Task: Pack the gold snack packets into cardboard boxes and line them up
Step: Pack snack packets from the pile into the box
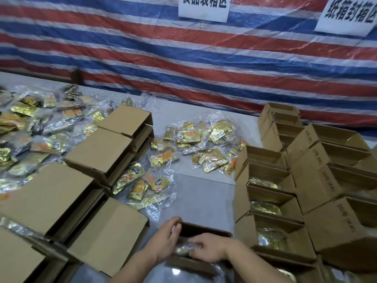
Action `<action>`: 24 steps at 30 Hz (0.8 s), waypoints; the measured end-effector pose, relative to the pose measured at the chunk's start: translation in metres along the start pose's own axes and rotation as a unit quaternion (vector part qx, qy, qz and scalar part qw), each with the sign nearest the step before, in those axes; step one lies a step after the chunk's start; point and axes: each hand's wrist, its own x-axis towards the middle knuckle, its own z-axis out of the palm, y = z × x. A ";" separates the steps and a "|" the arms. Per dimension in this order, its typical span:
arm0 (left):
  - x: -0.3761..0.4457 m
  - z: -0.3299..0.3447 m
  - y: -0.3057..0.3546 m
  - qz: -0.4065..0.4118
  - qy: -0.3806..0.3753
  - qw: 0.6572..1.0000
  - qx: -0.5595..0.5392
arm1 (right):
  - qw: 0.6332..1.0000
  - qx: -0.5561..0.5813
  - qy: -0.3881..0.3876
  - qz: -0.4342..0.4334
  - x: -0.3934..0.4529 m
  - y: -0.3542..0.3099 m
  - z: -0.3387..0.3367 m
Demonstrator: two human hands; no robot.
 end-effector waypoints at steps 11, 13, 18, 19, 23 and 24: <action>0.006 0.010 -0.010 0.005 -0.009 1.000 -0.002 | 0.996 -0.034 0.020 0.079 0.030 0.019 0.030; 0.007 0.010 -0.009 0.007 -0.009 1.000 0.001 | 0.996 -0.015 0.061 0.057 0.026 0.017 0.024; 0.004 0.009 -0.006 0.011 -0.003 1.000 0.004 | 0.995 -0.038 0.030 0.082 0.031 0.012 0.024; 0.003 0.009 -0.006 0.010 0.000 1.000 0.005 | 0.994 -0.047 -0.004 0.094 0.036 0.012 0.029; -0.001 0.010 -0.002 0.013 0.012 1.000 0.000 | 0.985 -0.033 -0.029 0.164 0.046 0.013 0.044; -0.001 0.010 -0.001 0.014 0.015 1.000 -0.001 | 0.985 -0.022 -0.024 0.169 0.045 0.011 0.044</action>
